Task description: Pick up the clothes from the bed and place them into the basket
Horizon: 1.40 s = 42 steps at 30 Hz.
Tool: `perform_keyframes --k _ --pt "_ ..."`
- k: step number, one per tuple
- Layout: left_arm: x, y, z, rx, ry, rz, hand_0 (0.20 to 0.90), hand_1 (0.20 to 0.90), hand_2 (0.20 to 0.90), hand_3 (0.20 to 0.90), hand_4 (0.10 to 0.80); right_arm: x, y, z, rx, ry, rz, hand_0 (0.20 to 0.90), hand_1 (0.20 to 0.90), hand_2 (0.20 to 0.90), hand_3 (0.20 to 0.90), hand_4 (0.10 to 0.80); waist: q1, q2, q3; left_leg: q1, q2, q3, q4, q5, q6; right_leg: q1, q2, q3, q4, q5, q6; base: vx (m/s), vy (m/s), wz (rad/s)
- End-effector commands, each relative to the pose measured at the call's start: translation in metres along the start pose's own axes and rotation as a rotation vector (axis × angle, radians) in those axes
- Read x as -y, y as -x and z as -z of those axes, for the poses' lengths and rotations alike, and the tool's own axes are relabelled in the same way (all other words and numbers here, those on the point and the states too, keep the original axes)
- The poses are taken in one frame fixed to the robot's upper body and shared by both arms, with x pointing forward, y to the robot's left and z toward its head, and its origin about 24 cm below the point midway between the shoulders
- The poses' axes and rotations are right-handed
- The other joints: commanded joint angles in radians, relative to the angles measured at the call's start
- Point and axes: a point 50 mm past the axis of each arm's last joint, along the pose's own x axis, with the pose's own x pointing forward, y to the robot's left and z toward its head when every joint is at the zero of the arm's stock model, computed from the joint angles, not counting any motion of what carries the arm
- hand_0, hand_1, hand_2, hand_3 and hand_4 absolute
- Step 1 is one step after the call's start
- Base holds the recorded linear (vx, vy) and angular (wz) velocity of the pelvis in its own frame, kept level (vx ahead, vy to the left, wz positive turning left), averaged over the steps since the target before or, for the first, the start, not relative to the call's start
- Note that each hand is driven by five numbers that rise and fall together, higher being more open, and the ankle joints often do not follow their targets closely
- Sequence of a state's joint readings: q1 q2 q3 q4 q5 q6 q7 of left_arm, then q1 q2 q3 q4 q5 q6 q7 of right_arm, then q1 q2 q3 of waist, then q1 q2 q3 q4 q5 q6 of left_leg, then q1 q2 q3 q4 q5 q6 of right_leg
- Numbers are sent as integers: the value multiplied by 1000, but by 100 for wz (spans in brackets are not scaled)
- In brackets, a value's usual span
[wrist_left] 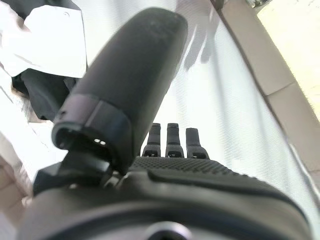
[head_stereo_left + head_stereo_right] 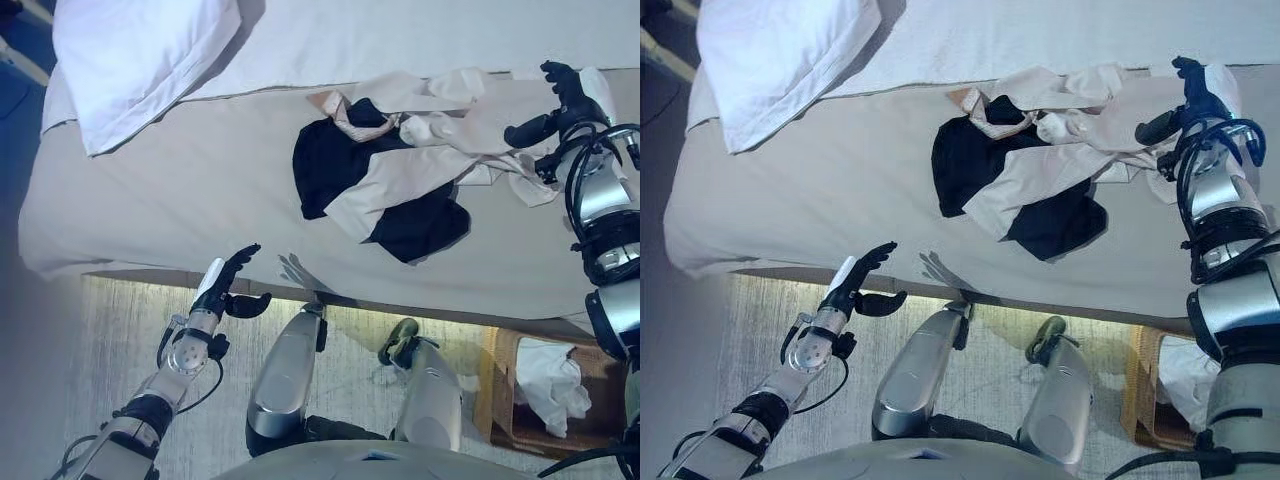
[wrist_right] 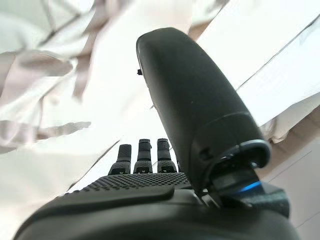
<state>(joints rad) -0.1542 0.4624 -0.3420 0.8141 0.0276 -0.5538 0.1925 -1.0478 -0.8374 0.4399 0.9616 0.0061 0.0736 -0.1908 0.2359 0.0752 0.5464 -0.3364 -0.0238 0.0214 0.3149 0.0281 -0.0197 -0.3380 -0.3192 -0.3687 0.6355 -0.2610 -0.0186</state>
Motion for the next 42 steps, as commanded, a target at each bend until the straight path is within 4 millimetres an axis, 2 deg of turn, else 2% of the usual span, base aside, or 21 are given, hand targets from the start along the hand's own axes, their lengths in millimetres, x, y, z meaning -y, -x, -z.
perform_keyframes --k 1,10,19,20,21,23,36,42 --pt "-8 15 -11 129 42 -55 900 900 900 900 800 49 -9 -44 134 30 168 900 900 900 900 800 9 28 -35 -54 -3 -12 227 -200 -7 -24 32 -8 147 -56 -39 47 -6 11" --pt "-19 22 -21 192 92 -131 900 900 900 900 800 35 -10 -38 65 33 95 900 900 900 900 800 41 41 -26 -218 -19 -14 381 -243 29 -174 19 1 289 -94 -56 20 -9 1" --pt "-28 24 -29 230 113 -147 900 900 900 900 800 52 -16 -30 -48 80 90 900 900 900 900 800 65 64 -26 -336 -35 -18 472 -259 49 -282 24 15 359 -104 -61 -28 -12 8" --pt "-29 25 -30 236 116 -150 900 900 900 900 800 55 -17 -27 -64 90 87 820 820 820 807 707 67 67 -26 -352 -39 -21 482 -258 51 -298 27 17 367 -103 -62 -59 -1 -2" --pt "-29 26 -30 239 118 -155 900 900 900 900 800 58 -17 -26 -72 100 87 606 606 606 557 457 68 68 -26 -361 -41 -23 488 -257 52 -308 31 19 371 -102 -62 -52 0 4" --pt "-30 27 -31 245 120 -161 900 900 900 900 800 60 -17 -25 -74 96 95 309 309 309 211 111 71 69 -26 -372 -45 -28 495 -257 54 -319 35 21 374 -101 -62 -34 -2 -2" --pt "-36 31 -31 249 124 -171 900 900 900 900 800 88 -17 -33 -50 55 203 300 300 300 200 100 77 70 -26 -387 -54 -39 504 -247 53 -324 54 24 370 -93 -59 -21 -1 -2" --pt "-36 33 -28 236 121 -164 900 900 900 900 800 88 -17 -26 -60 67 195 300 300 300 200 100 80 57 -26 -345 -53 -45 479 -242 47 -274 64 18 342 -89 -59 0 0 0"
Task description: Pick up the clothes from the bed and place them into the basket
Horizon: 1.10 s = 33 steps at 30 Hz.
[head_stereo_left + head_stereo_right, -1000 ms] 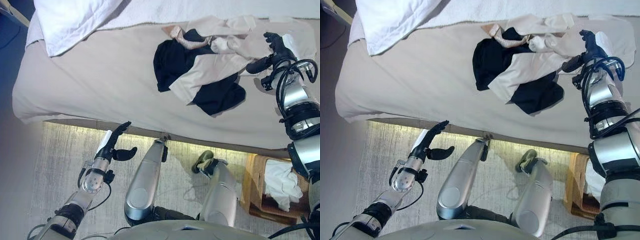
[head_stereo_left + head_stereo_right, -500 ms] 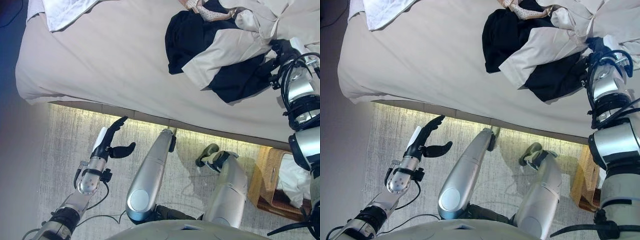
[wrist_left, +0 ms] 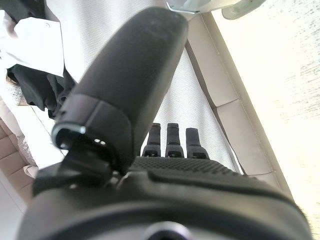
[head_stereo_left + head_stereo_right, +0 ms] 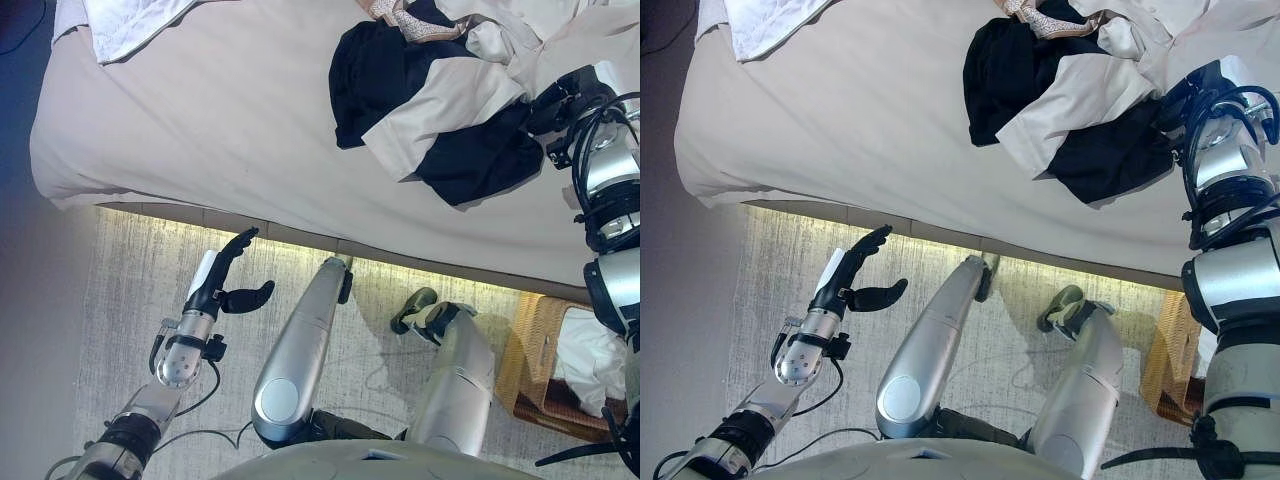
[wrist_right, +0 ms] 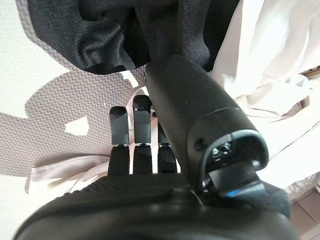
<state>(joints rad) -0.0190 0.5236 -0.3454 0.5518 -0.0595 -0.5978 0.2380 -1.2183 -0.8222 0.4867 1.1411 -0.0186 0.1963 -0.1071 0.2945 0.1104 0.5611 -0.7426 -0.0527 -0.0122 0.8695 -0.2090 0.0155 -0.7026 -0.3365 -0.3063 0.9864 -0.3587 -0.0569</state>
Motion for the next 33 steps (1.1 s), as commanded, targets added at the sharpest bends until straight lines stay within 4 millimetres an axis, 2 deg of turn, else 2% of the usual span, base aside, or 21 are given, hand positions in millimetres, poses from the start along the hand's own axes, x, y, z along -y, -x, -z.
perform_keyframes --k 1,17,25,26,27,33 --pt "-29 11 -10 95 25 -100 900 900 900 900 800 68 0 -21 98 23 214 300 300 300 200 100 21 19 -41 69 -23 -13 -80 -4 11 100 82 -46 -14 9 -21 0 0 0" --pt "-23 10 -6 73 -4 -51 900 900 900 900 800 70 0 4 57 35 161 300 300 300 200 100 12 -20 -41 251 13 -16 -209 35 -15 305 95 -70 -159 37 -21 3 0 -4" --pt "-20 9 -4 65 -16 -29 900 900 900 900 800 76 1 9 55 43 194 300 300 300 200 100 4 -26 -41 281 23 -12 -217 38 -18 338 98 -68 -178 40 -27 11 9 -3" --pt "-20 9 -4 65 -16 -30 900 900 900 900 800 76 2 9 58 40 199 749 749 749 724 624 2 -27 -41 279 23 -10 -213 36 -17 336 98 -68 -175 38 -28 0 0 0" --pt "-20 8 -4 65 -14 -30 900 900 900 900 800 76 2 8 59 42 200 900 900 900 900 800 2 -27 -41 277 22 -9 -210 30 -15 332 96 -66 -169 36 -29 0 0 0" --pt "-16 9 -5 70 -8 -25 900 900 900 900 800 70 2 6 79 93 213 900 900 900 900 800 -1 -26 -41 275 18 -6 -214 26 -12 325 92 -62 -167 40 -25 0 0 0"
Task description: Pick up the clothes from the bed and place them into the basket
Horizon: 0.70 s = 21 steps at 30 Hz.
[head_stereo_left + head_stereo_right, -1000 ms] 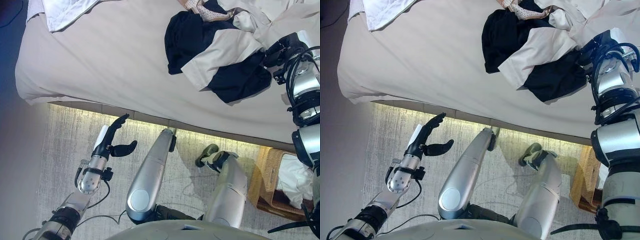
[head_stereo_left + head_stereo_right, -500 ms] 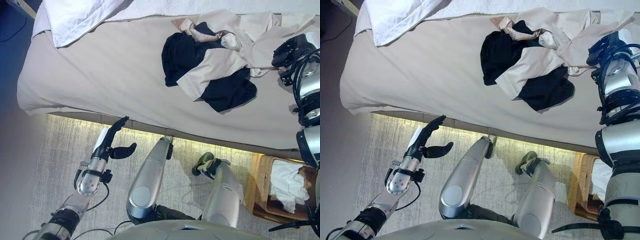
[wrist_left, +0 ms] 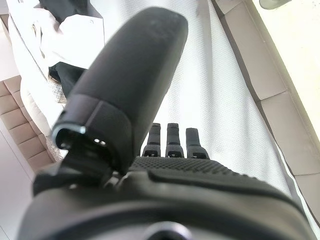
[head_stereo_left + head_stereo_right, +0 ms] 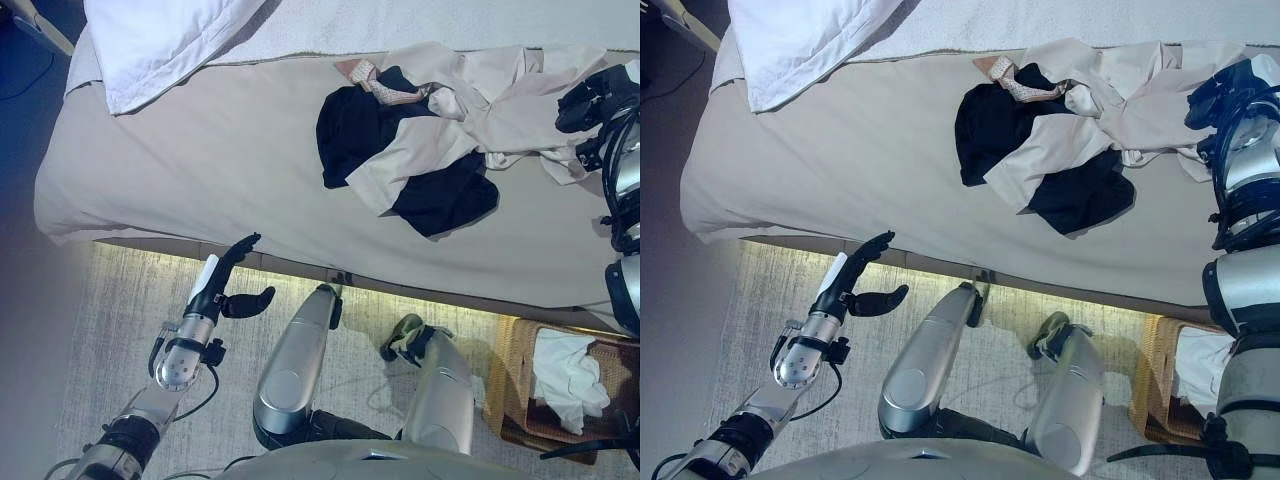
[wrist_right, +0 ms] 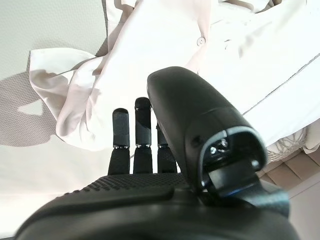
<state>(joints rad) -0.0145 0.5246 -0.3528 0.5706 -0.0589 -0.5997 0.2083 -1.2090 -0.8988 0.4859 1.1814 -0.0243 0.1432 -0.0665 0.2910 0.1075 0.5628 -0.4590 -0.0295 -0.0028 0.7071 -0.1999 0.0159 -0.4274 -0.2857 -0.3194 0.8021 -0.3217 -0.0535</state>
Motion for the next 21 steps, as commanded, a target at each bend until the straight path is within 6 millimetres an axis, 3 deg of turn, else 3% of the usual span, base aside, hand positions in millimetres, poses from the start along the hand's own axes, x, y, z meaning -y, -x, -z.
perform_keyframes --k 1,9,21 --pt "-17 6 -10 94 -2 -64 900 900 900 900 800 47 2 -15 109 66 200 900 900 900 900 800 2 -22 -43 -10 -5 -15 -54 16 -12 47 39 -48 17 3 -28 0 0 0" --pt "-15 5 -13 102 15 -60 900 900 900 900 800 45 3 -33 159 72 196 900 900 900 900 800 7 -5 -43 -59 -22 -10 -56 24 -9 -18 29 -44 47 -3 -26 3 33 2" --pt "-14 8 -14 108 28 -56 900 900 900 900 800 14 7 -56 285 140 115 900 900 900 900 800 30 6 -43 -98 -26 -25 -91 50 -2 -67 25 -59 56 0 -20 15 10 6"
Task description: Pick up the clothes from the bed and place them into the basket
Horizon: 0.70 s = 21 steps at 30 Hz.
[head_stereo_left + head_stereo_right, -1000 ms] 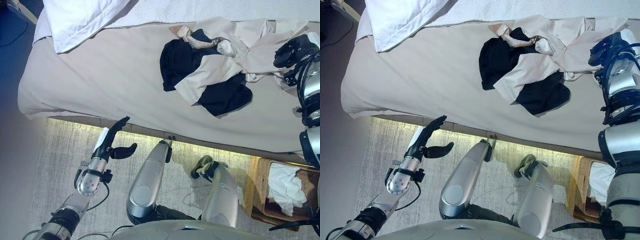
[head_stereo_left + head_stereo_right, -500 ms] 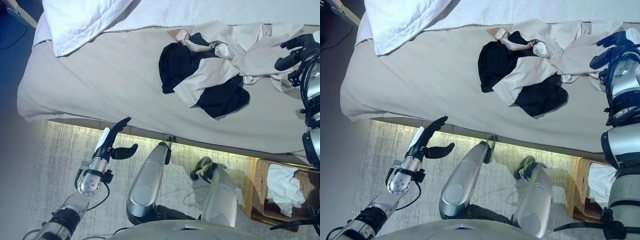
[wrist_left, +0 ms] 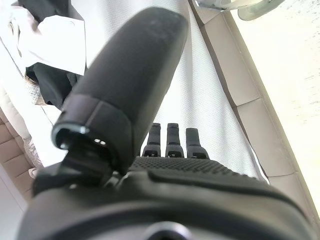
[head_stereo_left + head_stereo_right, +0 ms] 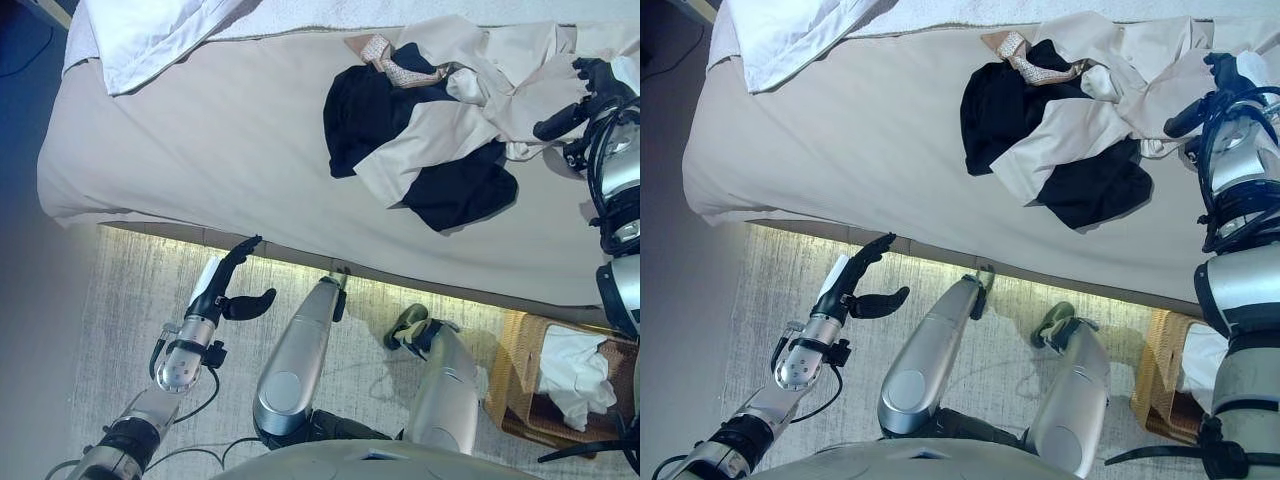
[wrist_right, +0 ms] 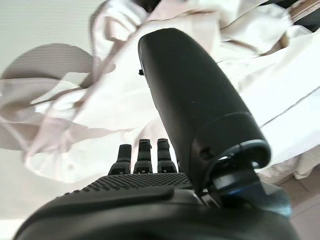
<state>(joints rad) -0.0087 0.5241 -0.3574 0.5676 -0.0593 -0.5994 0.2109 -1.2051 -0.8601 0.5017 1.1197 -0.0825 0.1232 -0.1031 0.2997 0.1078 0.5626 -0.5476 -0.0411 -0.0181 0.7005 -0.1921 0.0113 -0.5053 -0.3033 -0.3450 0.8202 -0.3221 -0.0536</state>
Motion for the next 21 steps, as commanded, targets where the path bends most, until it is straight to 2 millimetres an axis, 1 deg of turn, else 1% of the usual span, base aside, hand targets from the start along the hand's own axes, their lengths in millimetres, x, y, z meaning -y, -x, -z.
perform_keyframes --k 1,4,7,11,15,16,18,21 --pt "-15 7 -15 111 26 -58 900 900 900 900 800 28 1 -33 188 99 103 900 900 900 900 800 22 5 -43 -10 -15 -10 -84 42 3 11 42 -36 37 1 -20 25 -4 7" --pt "-14 6 -16 113 26 -53 900 900 900 900 800 24 3 -41 208 119 116 900 900 900 900 800 26 5 -43 -15 -14 -14 -85 43 3 8 41 -40 36 2 -19 32 -1 6" --pt "-14 6 -18 122 28 -48 900 900 900 900 800 25 3 -45 187 83 142 900 900 900 900 800 32 9 -43 -28 -14 -15 -79 42 3 -1 37 -43 41 0 -19 40 1 6" --pt "-15 6 -23 149 42 -50 900 900 900 900 800 33 0 -49 136 -3 159 900 900 900 900 800 47 23 -43 -74 -22 -26 -67 47 4 -46 37 -42 64 -6 -22 19 18 10" --pt "-15 6 -33 202 56 -51 900 900 900 900 800 40 -2 -47 94 -69 162 900 900 900 900 800 57 45 -43 -147 -29 -18 -42 52 10 -121 29 -38 99 -10 -24 -7 50 12" --pt "-15 6 -33 205 57 -52 900 900 900 900 800 41 -2 -47 94 -71 163 900 900 900 900 800 57 45 -43 -150 -30 -17 -40 52 11 -125 29 -37 101 -11 -24 -19 55 14" --pt "-16 4 -42 246 78 -68 900 900 900 900 800 42 -2 -45 76 -66 157 900 900 900 900 800 60 54 -43 -198 -36 -8 -1 39 20 -179 18 -35 133 -16 -25 -25 75 10" --pt "-16 4 -46 267 88 -78 900 900 900 900 800 42 -3 -42 56 -60 148 900 900 900 900 800 61 56 -43 -231 -37 3 32 25 28 -217 8 -34 158 -19 -27 -30 38 7"
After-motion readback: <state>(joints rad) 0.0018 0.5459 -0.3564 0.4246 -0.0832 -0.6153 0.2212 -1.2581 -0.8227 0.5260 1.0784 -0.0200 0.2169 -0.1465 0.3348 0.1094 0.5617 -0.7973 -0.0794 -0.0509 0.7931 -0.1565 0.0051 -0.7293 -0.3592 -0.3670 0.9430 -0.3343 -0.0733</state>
